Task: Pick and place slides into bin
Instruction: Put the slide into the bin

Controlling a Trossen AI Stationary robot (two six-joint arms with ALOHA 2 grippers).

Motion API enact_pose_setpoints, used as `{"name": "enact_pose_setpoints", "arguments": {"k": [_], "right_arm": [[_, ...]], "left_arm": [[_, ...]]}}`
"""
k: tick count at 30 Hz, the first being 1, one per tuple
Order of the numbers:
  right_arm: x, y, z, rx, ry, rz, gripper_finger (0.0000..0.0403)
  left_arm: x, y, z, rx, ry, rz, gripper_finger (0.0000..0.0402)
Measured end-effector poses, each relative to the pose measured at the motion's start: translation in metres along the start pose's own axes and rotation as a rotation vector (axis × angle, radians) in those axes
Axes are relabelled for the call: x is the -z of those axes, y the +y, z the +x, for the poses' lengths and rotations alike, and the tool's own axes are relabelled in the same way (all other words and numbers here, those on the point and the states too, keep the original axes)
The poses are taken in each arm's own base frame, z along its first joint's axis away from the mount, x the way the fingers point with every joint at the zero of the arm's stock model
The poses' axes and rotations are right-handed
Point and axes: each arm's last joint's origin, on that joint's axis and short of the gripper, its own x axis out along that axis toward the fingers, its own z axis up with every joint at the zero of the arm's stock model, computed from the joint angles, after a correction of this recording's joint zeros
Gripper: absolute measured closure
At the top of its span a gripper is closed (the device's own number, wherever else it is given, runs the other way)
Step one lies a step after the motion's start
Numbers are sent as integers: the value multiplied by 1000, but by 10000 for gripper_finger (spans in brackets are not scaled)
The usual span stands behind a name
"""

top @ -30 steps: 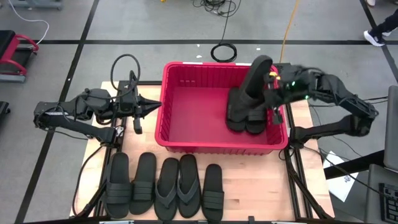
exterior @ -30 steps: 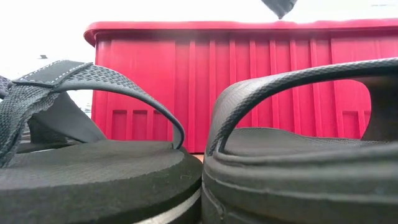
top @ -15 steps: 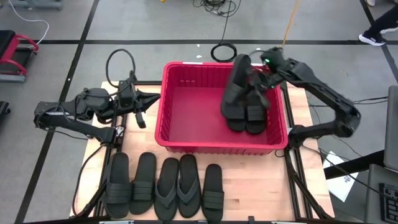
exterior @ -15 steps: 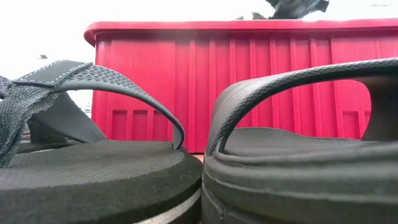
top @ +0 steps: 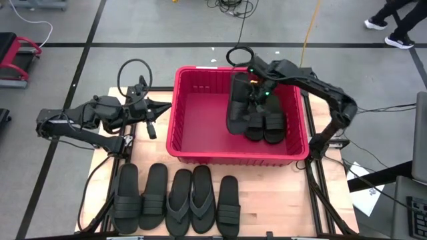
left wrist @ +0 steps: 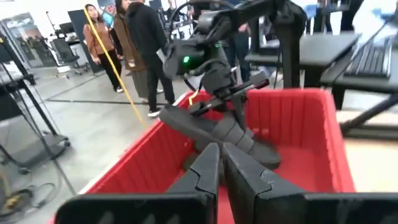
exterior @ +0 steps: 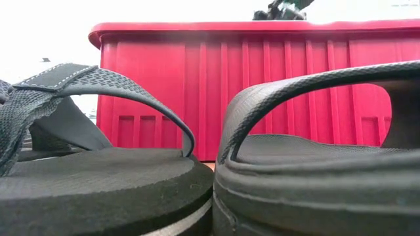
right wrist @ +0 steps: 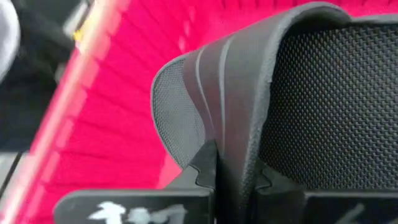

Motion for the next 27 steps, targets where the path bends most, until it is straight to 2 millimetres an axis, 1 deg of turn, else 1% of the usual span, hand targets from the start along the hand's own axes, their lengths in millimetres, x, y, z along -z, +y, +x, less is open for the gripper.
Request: {"name": "enact_pose_setpoints", "arguments": {"k": [3, 7, 11, 14, 17, 22, 27], "right_arm": [[-2, -13, 12, 27, 100, 37, 396], [-6, -27, 24, 0, 133, 102, 396], [-14, -37, 30, 6, 128, 124, 396], [-21, -46, 35, 10, 121, 114, 396], [-19, -56, 44, -8, 144, 134, 396], [-13, -63, 66, -47, 190, 129, 396], [-6, -79, 86, -64, 206, 145, 396]], "left_arm": [[3, 6, -4, -57, 34, 81, 376], [2, 20, -10, -161, 31, 123, 376], [2, 34, -15, -188, 12, 93, 376], [2, 40, -14, -208, 13, 61, 376], [3, 44, -12, -235, 19, 31, 376], [4, 48, -10, -267, 26, 24, 376], [2, 51, -10, -291, 7, -1, 376]]}}
